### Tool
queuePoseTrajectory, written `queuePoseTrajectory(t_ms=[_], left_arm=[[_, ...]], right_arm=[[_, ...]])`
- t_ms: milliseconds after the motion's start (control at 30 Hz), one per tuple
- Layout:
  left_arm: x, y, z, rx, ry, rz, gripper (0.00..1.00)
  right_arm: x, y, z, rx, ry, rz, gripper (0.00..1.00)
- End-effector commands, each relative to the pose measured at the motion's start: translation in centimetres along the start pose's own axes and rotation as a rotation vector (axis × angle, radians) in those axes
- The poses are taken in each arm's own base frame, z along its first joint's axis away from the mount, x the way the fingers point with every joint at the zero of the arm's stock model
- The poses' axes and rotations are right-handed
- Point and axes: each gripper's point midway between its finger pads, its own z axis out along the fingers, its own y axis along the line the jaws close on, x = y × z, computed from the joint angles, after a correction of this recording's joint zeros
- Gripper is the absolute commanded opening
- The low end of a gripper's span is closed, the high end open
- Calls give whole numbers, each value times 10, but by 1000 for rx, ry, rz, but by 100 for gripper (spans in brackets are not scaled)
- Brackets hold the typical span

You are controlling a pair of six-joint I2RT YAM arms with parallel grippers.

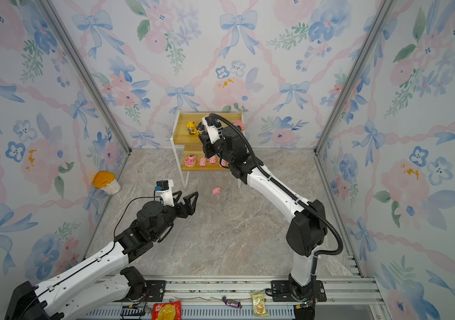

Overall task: Organize plastic toys on shelves
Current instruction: Place the plastic toy on the shelf.

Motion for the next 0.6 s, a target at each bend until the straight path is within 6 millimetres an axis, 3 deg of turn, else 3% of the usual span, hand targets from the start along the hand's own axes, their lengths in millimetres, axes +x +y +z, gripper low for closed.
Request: queuePoseTrajectory(t_ms=[0,567], left_arm=[[3,5,0,-11,5,3,86],[0,4,-2,-7,-2,1,86]], right_arm=[[-6,-5,1,4,-3,-16,21],[1,-24,9,50,8,-35,22]])
